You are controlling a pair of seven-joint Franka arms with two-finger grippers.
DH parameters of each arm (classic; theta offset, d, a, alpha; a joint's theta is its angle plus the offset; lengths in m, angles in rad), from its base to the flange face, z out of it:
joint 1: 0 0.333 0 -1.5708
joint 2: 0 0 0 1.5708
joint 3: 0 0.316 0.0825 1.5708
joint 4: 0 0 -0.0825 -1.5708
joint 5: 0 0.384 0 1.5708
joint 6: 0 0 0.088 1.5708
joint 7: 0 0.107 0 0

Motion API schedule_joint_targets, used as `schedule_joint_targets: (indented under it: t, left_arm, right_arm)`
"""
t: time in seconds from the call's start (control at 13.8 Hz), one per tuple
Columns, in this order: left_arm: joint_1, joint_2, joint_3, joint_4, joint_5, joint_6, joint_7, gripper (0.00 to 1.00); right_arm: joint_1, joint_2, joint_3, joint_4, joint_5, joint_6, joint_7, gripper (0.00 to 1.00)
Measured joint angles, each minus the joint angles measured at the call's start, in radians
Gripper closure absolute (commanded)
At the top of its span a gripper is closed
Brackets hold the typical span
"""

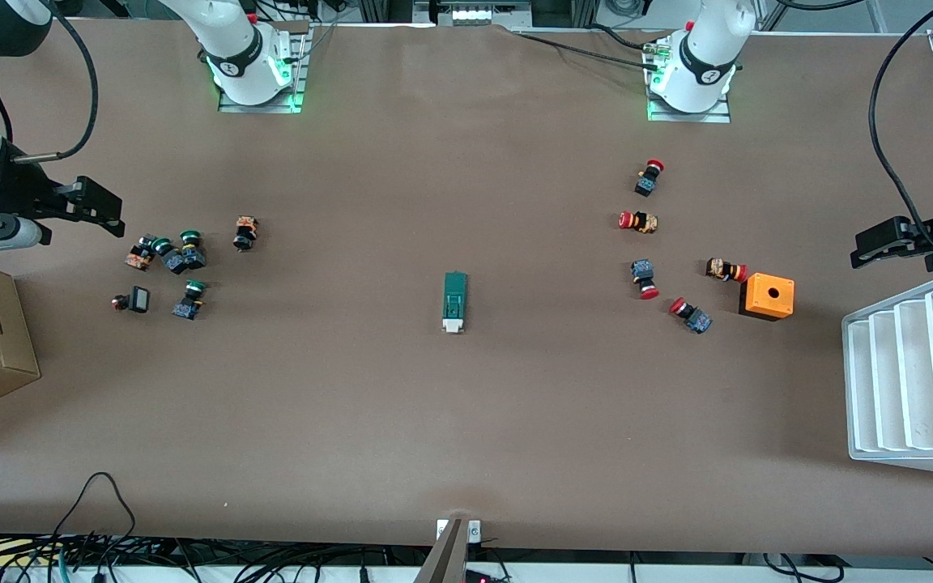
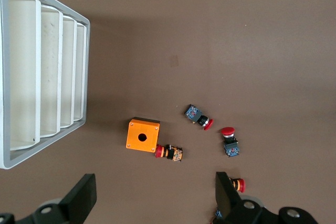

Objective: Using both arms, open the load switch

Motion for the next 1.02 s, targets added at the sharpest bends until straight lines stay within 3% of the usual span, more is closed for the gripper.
schedule_joint_targets:
  t: [1.02]
  left_arm:
    - [-0.060,-0.002,-0.002,-0.030,0.000,0.003,0.005,0.00]
  right_arm:
    - [-0.002,0.000,-0.001,0.001,0.000,0.000,-0.002,0.00]
